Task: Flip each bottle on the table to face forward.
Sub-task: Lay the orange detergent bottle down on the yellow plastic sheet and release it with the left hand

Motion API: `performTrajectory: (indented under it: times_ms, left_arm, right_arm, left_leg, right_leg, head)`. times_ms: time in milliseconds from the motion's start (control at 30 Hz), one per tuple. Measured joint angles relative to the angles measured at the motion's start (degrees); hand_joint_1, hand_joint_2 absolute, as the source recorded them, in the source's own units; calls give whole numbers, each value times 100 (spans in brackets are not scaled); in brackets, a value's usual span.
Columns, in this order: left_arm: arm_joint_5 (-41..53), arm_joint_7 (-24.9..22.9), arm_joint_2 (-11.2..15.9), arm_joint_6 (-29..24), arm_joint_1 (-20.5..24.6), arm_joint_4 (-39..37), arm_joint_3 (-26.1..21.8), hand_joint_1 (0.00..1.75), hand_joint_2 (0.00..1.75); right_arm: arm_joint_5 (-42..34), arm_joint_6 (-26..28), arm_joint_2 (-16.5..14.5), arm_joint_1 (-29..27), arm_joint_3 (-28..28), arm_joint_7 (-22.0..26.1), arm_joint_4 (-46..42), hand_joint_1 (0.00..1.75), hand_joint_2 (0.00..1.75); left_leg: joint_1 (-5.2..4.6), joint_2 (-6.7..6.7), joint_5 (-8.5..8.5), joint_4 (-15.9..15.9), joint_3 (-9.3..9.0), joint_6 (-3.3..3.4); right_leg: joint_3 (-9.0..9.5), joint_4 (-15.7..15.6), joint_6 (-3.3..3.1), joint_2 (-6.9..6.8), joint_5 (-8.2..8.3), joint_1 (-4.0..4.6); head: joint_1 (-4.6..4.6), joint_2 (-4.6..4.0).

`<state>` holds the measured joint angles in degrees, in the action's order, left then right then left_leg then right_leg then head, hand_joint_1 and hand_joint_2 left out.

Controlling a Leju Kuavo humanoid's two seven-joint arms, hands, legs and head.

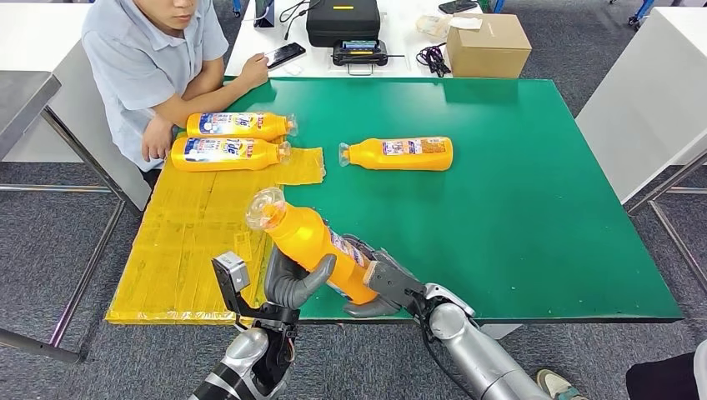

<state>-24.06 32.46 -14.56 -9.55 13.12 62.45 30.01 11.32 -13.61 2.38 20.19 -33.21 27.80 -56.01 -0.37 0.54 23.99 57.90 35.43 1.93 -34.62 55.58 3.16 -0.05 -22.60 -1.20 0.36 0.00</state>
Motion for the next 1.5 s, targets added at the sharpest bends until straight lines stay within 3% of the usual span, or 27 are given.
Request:
performTrajectory:
  times_ms: [433, 633, 733, 800, 867, 967, 1033, 1100, 1267, 1333, 1500]
  left_arm:
    - [118, 22, 0, -119, -13, 40, 0, 175, 175]
    - [1654, 135, 39, -1534, -21, 203, 4, 175, 175]
    - [2348, 73, 85, -1978, -22, 293, -4, 175, 175]
    - [3376, -113, 103, -2474, -14, 326, -77, 175, 175]
    - [5276, -368, 86, -2882, 39, 278, -378, 175, 175]
    - [8518, -517, 63, -3016, 339, -130, -1211, 175, 175]
    - [9645, -473, 87, -3024, 563, -506, -1704, 175, 175]
    - [9599, -380, 104, -3034, 708, -794, -2081, 175, 175]
    - [7518, -359, 99, -3055, 909, -1184, -2335, 175, 175]
    - [7848, -606, 102, -3056, 922, -1215, -2319, 175, 175]
    - [9714, -1633, 193, -3058, 1044, -1409, -2279, 175, 175]
  right_arm:
    - [29, 87, 1, -14, -21, -8, 22, 0, 175]
    - [380, 613, 27, -195, 105, -9, 27, 0, 175]
    - [456, 706, 66, -308, 253, 52, 28, 0, 175]
    - [540, 820, 87, -352, 375, 125, 31, 0, 175]
    - [604, 927, 99, -352, 517, 225, 36, 0, 175]
    - [632, 945, 101, -298, 755, 339, 42, 0, 175]
    - [661, 905, 101, -276, 887, 365, 43, 0, 175]
    - [688, 879, 99, -288, 988, 382, 42, 0, 175]
    - [722, 881, 57, -355, 1148, 408, 31, 0, 175]
    - [747, 881, 43, -370, 1185, 417, 29, 0, 175]
    - [783, 859, 15, -372, 1260, 451, 31, 0, 175]
  left_leg:
    - [0, 0, 0, 0, 0, 0]
    - [0, 1, 0, 0, 0, 0]
    - [0, 1, 0, 0, 1, 0]
    - [0, 0, 0, 0, 2, 0]
    - [-1, 0, -1, 0, 1, 0]
    - [0, 0, -5, 0, -1, -1]
    - [1, -4, -9, 0, -4, -4]
    - [3, -5, -12, 0, -4, -5]
    - [3, 2, -13, 0, 0, -6]
    - [3, 1, -12, 0, 3, -6]
    - [0, 1, -11, 0, 5, -5]
  right_leg:
    - [0, 0, 0, 0, 0, 0]
    - [0, 0, 0, -1, 0, 0]
    - [0, 0, 0, -1, 0, 0]
    - [0, 0, 0, 0, 0, 0]
    - [0, 0, 0, 0, 0, 0]
    - [1, 0, 0, 0, 3, 0]
    - [1, 1, -1, 1, 5, 1]
    - [0, 2, -1, 1, 5, 2]
    - [0, 2, 0, -1, 4, 1]
    - [-1, 2, 0, -1, 3, 1]
    - [-3, 0, 0, -1, 3, -1]
  head:
    - [0, 0]
    - [0, 0]
    - [1, 0]
    - [0, 0]
    - [0, 0]
    - [1, 0]
    - [0, 0]
    - [1, 0]
    - [0, 0]
    - [1, 0]
    - [1, 0]
